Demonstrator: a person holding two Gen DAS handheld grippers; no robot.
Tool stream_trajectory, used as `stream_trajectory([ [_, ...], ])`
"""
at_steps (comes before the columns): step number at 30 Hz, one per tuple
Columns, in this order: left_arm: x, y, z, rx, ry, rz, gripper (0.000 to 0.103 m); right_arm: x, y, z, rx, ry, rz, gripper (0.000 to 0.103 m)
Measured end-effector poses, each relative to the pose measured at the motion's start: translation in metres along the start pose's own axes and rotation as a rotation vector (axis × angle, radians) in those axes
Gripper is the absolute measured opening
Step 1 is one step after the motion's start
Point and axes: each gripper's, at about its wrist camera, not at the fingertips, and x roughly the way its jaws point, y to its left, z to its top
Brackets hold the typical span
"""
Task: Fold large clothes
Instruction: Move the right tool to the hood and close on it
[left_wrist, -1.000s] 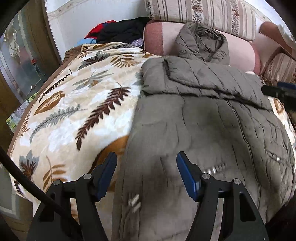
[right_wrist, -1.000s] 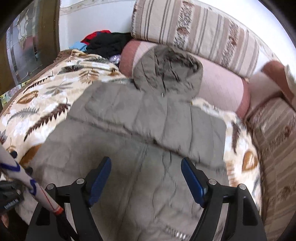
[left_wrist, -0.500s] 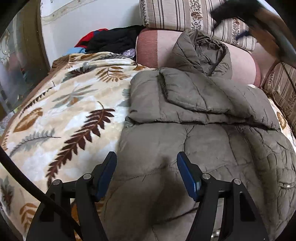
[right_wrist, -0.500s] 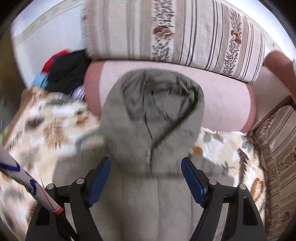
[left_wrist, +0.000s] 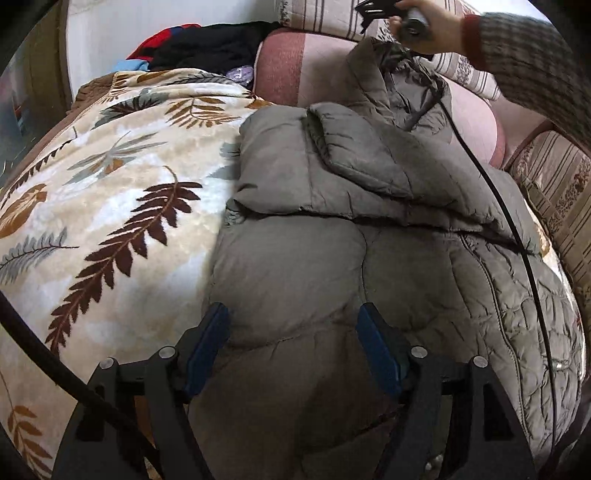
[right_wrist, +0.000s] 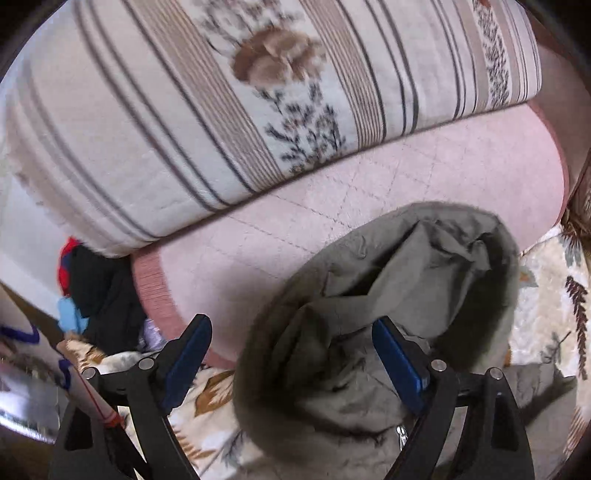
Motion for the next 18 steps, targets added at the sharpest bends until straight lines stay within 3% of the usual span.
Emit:
stream_trajectory([
  [1,0.001,0.000,0.000,0.003,0.004,0.001,0.073,0.005,0.001,0.000,-0.016,0.002,-0.025,0.088],
  [2,0.002,0.000,0.000,0.003,0.007,0.000,0.073,0.011,0.003,-0.002,-0.043,0.005,-0.051,0.069],
  [3,0.003,0.000,0.000,0.002,0.010,-0.003,0.074,0.015,0.003,-0.004,-0.060,0.016,-0.056,0.045],
  [5,0.004,0.001,0.001,-0.001,0.014,-0.004,0.074,0.014,0.000,-0.012,-0.079,0.038,-0.038,0.015],
  [11,-0.001,0.002,0.002,-0.006,0.018,-0.013,0.074,-0.050,0.004,-0.049,-0.169,-0.014,-0.030,0.009],
  [18,-0.014,0.014,0.001,-0.059,0.007,-0.105,0.074,-0.153,-0.001,-0.133,-0.306,-0.048,0.013,0.008],
])
